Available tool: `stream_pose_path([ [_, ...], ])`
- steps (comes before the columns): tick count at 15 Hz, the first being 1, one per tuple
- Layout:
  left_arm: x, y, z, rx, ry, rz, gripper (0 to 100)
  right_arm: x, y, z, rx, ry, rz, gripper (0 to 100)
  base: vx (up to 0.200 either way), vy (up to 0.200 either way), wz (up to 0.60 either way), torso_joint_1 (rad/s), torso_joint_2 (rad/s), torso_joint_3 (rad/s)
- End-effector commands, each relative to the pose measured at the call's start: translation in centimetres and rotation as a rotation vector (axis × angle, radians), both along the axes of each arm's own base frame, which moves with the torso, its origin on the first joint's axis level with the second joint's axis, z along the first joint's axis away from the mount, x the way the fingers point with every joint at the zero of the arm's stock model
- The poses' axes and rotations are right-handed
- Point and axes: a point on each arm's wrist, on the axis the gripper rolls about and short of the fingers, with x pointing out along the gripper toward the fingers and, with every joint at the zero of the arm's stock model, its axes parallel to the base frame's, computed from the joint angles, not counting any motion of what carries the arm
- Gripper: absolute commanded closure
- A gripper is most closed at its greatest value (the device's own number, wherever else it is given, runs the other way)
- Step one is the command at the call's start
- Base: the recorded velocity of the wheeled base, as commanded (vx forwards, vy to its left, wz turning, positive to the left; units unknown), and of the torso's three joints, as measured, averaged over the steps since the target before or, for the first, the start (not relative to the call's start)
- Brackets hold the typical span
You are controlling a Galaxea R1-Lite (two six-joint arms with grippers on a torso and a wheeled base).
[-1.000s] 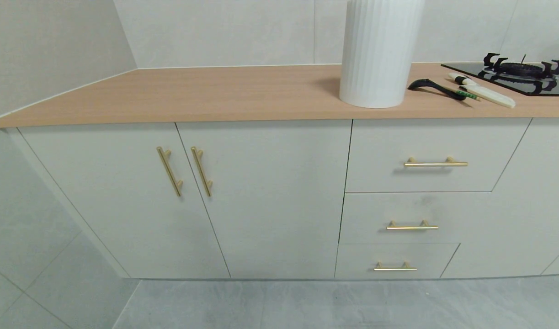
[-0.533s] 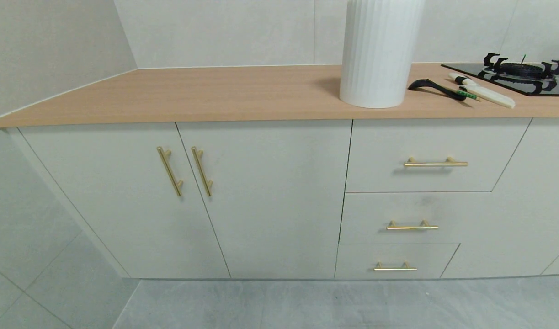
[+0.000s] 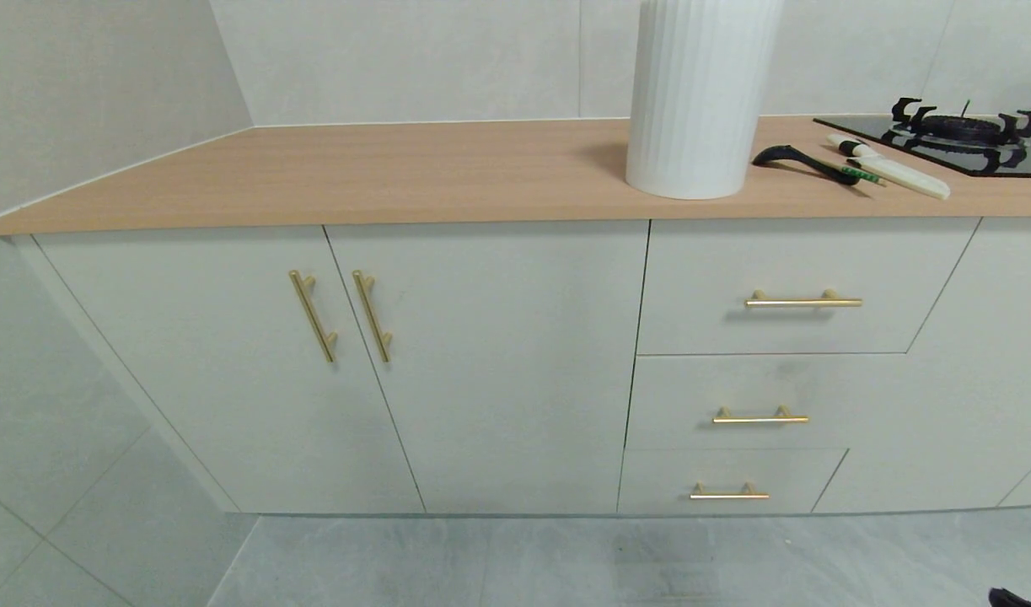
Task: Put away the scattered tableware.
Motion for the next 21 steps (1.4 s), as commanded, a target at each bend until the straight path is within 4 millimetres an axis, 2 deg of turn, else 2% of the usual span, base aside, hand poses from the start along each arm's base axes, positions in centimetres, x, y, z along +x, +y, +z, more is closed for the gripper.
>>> stream_pose_path([
  [1,0.0,0.0,0.0,-0.001,0.001,0.001,0,8.6,1.0,0.2,-0.008,0.211,0.057,0,0.0,0.0,0.0,0.0,0.0,0.0],
  [2,0.0,0.0,0.0,-0.001,0.001,0.001,0,10.9,1.2,-0.5,-0.01,0.228,0.054,0,0.0,0.0,0.0,0.0,0.0,0.0],
  [3,0.0,0.0,0.0,-0.001,0.001,0.001,0,12.2,1.3,-0.8,-0.009,0.223,0.054,0,0.0,0.0,0.0,0.0,0.0,0.0],
  [5,0.0,0.0,0.0,-0.001,0.001,0.001,0,16.5,1.7,-2.6,-0.031,0.214,0.025,0,0.0,0.0,0.0,0.0,0.0,0.0],
  [8,0.0,0.0,0.0,-0.001,0.001,0.001,0,20.8,2.5,-5.0,-0.042,0.274,0.031,0,0.0,0.0,0.0,0.0,0.0,0.0],
  [11,0.0,0.0,0.0,-0.001,0.001,0.001,0,23.5,2.7,-8.3,-0.06,0.291,-0.004,0,0.0,0.0,0.0,0.0,0.0,0.0],
  [16,0.0,0.0,0.0,-0.001,0.001,0.001,0,27.3,2.8,-13.5,-0.127,0.142,-0.158,0,0.0,0.0,0.0,0.0,0.0,0.0],
  [21,0.0,0.0,0.0,-0.001,0.001,0.001,0,29.3,2.8,-14.2,-0.128,0.03,-0.238,0,0.0,0.0,0.0,0.0,0.0,0.0],
])
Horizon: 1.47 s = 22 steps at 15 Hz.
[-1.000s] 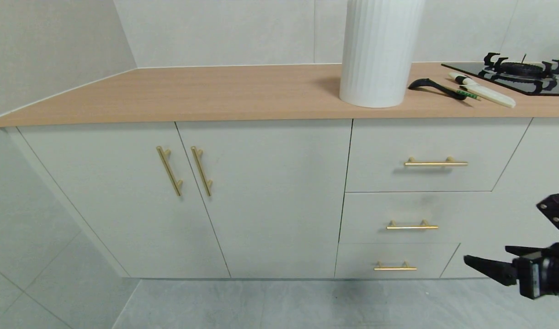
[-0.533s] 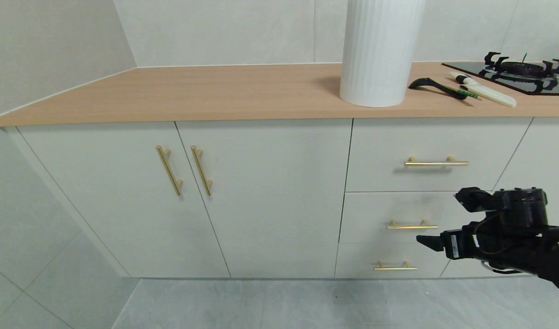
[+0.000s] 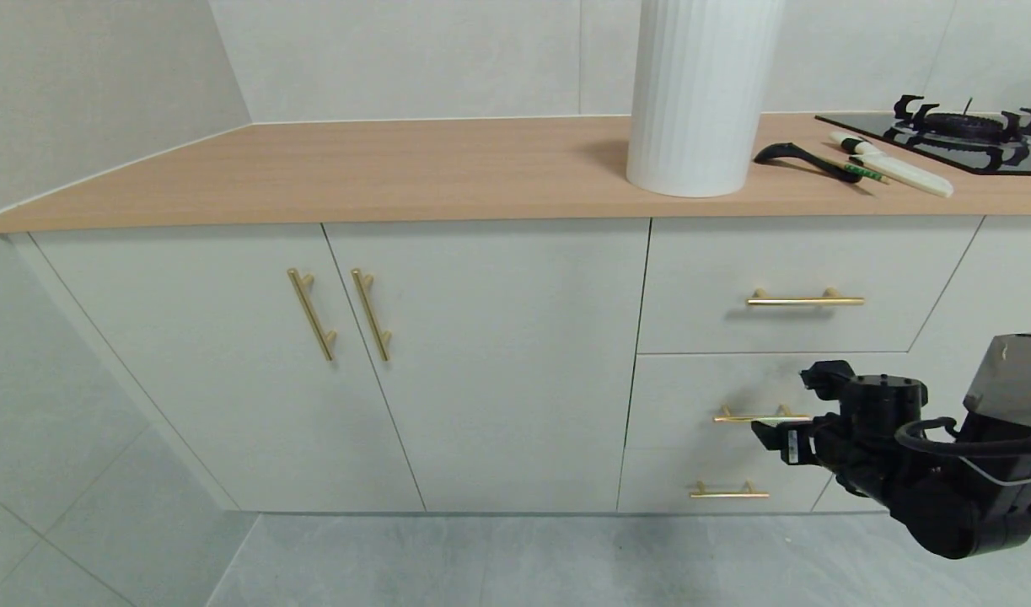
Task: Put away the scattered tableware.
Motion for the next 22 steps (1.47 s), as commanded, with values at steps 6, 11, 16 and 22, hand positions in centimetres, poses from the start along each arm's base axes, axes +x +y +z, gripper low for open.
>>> stream_pose_path([
  [6,0.0,0.0,0.0,0.0,0.001,-0.001,0,2.8,0.2,-2.3,0.044,-0.07,-0.101,0,0.0,0.0,0.0,0.0,0.0,0.0],
  [11,0.0,0.0,0.0,0.0,0.001,0.0,0,3.5,0.3,-4.3,0.028,-0.045,-0.131,0,0.0,0.0,0.0,0.0,0.0,0.0],
  [16,0.0,0.0,0.0,0.0,0.001,-0.001,0,2.9,0.2,-5.5,0.015,0.01,-0.127,0,0.0,0.0,0.0,0.0,0.0,0.0],
  [22,0.0,0.0,0.0,0.0,0.001,0.0,0,2.2,0.2,-4.3,0.016,0.001,-0.124,0,0.0,0.0,0.0,0.0,0.0,0.0],
])
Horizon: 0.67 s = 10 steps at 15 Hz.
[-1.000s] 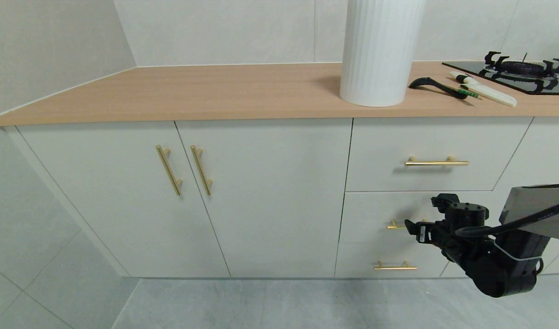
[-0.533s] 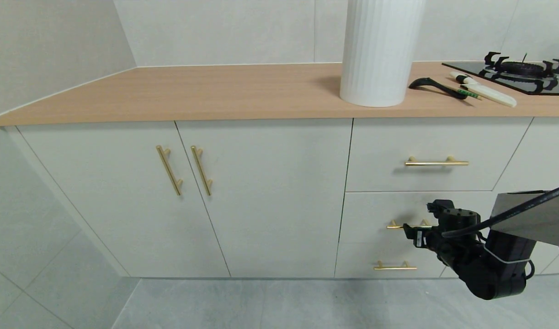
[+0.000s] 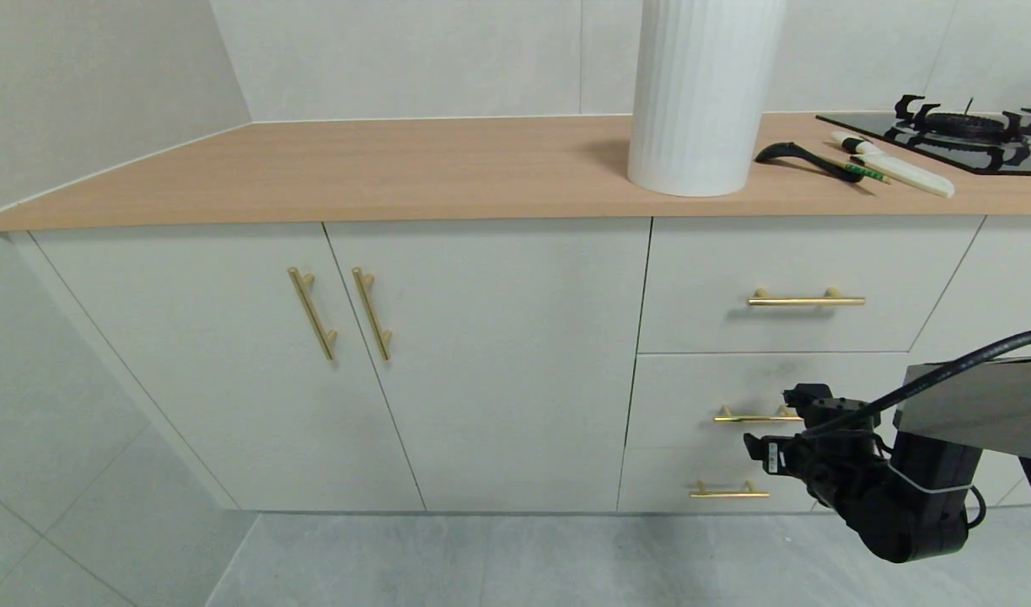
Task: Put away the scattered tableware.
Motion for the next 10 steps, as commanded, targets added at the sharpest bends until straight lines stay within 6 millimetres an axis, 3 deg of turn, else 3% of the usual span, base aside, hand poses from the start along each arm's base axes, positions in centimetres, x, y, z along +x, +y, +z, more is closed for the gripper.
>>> stream_pose_path([
  [1,0.0,0.0,0.0,-0.001,0.001,0.001,0,-0.9,0.2,2.6,0.012,-0.037,0.021,0,0.0,0.0,0.0,0.0,0.0,0.0],
  [4,0.0,0.0,0.0,-0.001,0.001,0.001,0,-1.1,0.4,4.8,0.03,-0.074,0.053,0,0.0,0.0,0.0,0.0,0.0,0.0],
  [10,0.0,0.0,0.0,-0.001,0.001,0.001,0,0.7,0.4,3.1,0.033,-0.075,0.049,0,0.0,0.0,0.0,0.0,0.0,0.0],
])
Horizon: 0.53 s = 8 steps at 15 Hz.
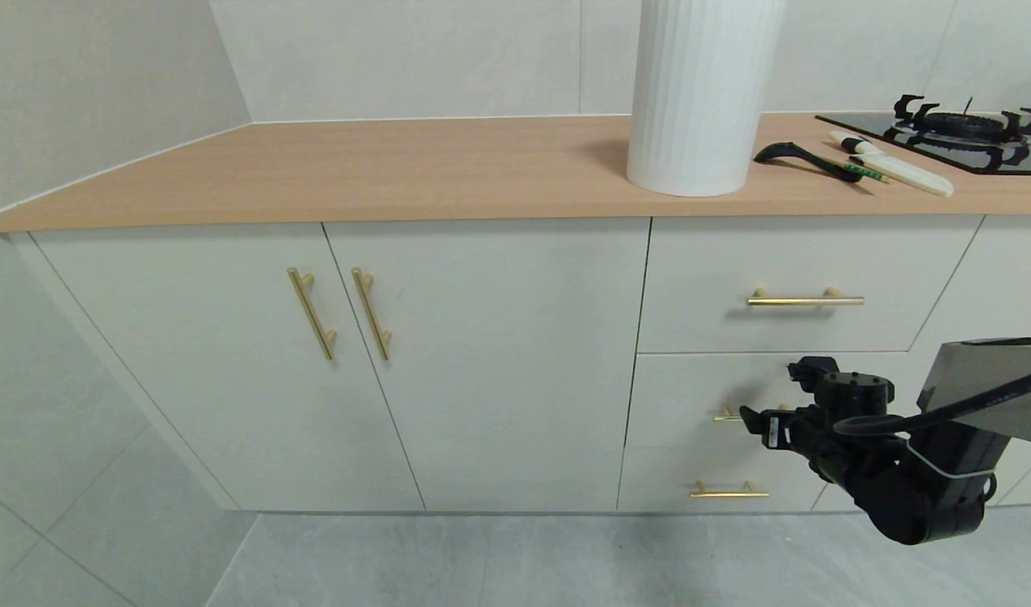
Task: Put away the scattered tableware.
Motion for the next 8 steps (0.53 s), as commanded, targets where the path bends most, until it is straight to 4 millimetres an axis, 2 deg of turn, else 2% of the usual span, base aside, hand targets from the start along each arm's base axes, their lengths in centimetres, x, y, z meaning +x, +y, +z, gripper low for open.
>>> stream_pose_path([
  [1,0.0,0.0,0.0,0.0,0.001,0.001,0,0.6,-0.5,-1.0,-0.001,0.012,-0.016,0,0.0,0.0,0.0,0.0,0.0,0.0],
  [8,0.0,0.0,0.0,0.0,0.001,0.0,0,1.6,-1.2,-2.7,-0.004,0.027,-0.04,0,0.0,0.0,0.0,0.0,0.0,0.0],
])
